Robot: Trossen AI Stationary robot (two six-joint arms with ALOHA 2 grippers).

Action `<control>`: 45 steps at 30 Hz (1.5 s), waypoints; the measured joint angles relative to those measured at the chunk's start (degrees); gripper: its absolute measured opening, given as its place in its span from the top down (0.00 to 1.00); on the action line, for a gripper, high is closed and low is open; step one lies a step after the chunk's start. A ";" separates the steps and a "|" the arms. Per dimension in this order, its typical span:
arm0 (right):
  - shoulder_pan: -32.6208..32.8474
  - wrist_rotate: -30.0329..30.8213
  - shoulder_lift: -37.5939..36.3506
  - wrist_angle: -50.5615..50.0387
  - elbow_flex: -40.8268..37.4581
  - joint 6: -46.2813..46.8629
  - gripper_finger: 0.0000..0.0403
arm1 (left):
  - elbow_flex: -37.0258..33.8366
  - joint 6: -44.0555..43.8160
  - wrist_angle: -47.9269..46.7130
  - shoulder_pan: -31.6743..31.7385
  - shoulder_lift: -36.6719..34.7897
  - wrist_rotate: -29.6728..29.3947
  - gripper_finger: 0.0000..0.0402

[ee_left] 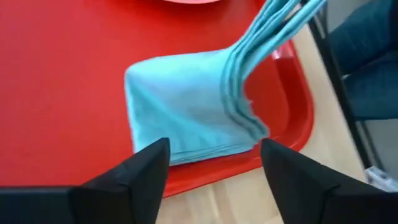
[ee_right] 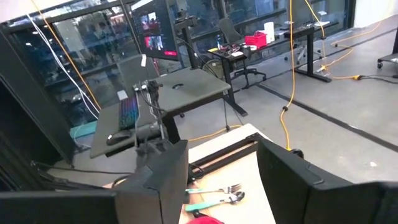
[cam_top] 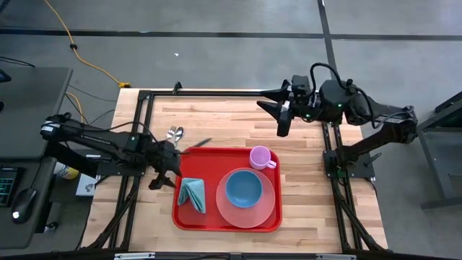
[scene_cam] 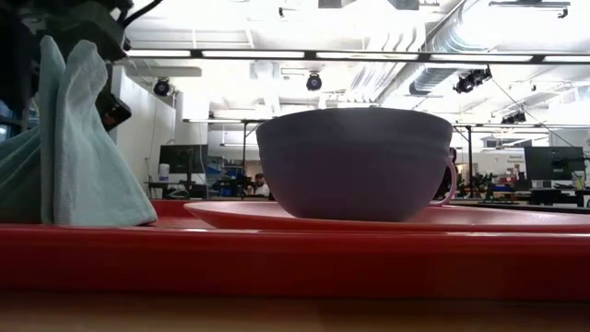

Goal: Set up tray
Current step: Put the blue napkin into the pink serving tray

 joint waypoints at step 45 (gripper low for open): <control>-0.02 -4.48 -5.21 -14.07 0.00 -3.67 0.58 | 0.13 -26.81 10.05 -12.95 8.85 -7.13 0.25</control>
